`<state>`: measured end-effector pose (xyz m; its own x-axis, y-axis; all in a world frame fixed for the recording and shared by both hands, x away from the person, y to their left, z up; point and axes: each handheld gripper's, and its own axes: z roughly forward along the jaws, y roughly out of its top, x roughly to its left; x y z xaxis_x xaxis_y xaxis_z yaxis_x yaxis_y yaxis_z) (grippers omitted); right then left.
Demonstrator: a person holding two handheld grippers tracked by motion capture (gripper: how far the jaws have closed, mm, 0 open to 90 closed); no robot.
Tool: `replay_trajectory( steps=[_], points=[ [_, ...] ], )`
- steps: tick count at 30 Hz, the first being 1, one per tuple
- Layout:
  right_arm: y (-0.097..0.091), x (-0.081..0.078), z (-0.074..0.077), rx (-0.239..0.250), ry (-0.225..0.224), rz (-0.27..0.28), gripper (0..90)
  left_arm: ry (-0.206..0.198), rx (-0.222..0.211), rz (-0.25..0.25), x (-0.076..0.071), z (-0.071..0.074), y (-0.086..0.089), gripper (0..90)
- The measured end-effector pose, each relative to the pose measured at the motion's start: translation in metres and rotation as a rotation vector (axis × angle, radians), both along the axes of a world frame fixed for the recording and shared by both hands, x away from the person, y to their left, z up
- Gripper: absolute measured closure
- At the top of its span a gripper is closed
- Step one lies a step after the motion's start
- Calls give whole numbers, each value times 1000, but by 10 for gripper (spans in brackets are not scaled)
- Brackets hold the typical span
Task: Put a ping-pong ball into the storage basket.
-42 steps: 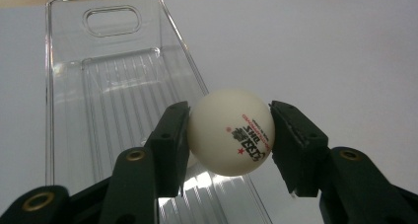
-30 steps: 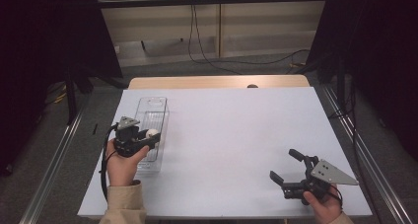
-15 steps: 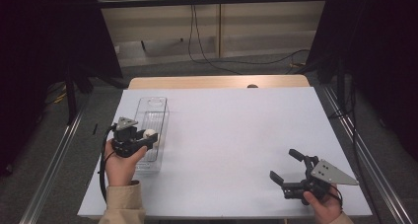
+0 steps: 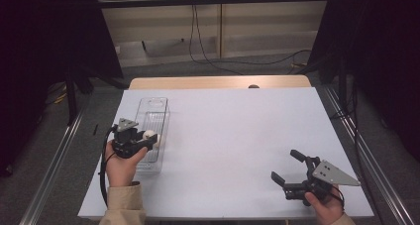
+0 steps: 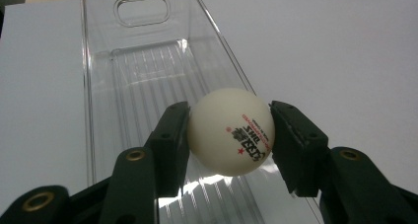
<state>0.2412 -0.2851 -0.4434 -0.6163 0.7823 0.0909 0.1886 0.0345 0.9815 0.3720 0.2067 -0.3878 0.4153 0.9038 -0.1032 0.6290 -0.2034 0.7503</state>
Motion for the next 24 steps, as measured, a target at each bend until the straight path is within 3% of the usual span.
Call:
replay_trajectory(
  steps=[18, 24],
  points=[
    [0, 0, 0, 1, -1, -1, 19, 5, 37, 5, 2, -5, 1, 511],
    [0, 0, 0, 0, -1, -1, 19, 5, 26, 11, 1, -5, 1, 512]
  ],
)
